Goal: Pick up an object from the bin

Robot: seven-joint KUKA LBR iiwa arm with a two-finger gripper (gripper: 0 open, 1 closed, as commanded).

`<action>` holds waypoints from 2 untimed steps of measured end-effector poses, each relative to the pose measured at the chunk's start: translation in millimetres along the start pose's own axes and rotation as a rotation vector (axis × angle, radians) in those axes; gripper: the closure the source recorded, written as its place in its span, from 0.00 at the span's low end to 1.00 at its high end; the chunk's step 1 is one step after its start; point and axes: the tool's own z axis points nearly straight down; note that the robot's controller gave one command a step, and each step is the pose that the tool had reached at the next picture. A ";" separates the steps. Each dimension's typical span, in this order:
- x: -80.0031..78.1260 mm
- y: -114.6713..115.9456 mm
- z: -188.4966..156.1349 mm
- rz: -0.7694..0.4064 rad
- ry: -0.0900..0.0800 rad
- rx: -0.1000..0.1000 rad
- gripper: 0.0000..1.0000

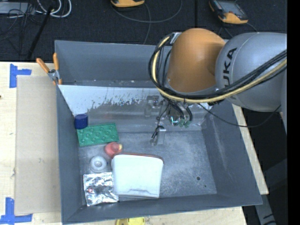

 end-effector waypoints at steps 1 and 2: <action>-9.8 84.0 140.3 -0.038 -0.003 0.000 0.00; 9.2 91.1 105.9 -0.280 -0.009 0.001 0.00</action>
Offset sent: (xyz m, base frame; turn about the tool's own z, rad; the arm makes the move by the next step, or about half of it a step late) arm 0.0101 0.0819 -0.1362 -0.0328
